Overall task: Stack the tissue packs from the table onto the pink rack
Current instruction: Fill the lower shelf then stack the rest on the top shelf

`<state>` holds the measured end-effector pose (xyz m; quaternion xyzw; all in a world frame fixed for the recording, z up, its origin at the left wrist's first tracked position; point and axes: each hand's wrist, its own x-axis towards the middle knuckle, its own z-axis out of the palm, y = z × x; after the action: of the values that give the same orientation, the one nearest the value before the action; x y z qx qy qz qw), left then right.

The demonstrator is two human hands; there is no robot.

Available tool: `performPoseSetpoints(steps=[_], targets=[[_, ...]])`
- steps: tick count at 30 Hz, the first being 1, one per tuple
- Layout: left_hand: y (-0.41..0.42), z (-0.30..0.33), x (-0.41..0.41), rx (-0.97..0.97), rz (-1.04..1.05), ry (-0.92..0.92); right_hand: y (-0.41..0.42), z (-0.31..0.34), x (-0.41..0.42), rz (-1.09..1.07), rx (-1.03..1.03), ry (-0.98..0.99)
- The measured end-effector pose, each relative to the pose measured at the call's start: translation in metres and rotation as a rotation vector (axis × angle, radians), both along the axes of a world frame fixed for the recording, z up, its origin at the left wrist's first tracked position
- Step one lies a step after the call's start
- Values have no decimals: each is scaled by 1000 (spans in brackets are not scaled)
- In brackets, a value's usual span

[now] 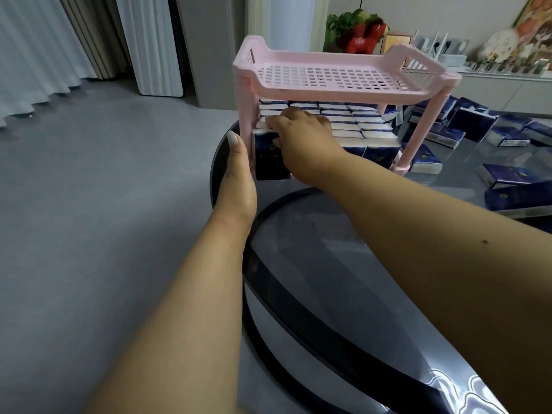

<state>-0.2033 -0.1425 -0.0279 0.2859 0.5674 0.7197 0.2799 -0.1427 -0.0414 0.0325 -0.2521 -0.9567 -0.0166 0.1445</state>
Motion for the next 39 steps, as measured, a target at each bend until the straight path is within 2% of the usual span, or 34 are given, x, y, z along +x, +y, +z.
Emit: performPoseSetpoints(steps=[4,7,11,17,21,39], targets=[[2,-3,-2,-27,19,21,2,0,2,38,16,-74],[6,-7,-6,-71,25,28,5,2,2,48,73,-56],[7,-11,-11,-83,34,18,7,3,0,35,113,59],[7,-13,-11,-97,51,51,5,-6,8,55,8,296],[7,-12,-10,-93,63,78,5,-12,7,33,25,390],[3,-6,-5,-107,80,128,9,-37,7,-3,149,332]])
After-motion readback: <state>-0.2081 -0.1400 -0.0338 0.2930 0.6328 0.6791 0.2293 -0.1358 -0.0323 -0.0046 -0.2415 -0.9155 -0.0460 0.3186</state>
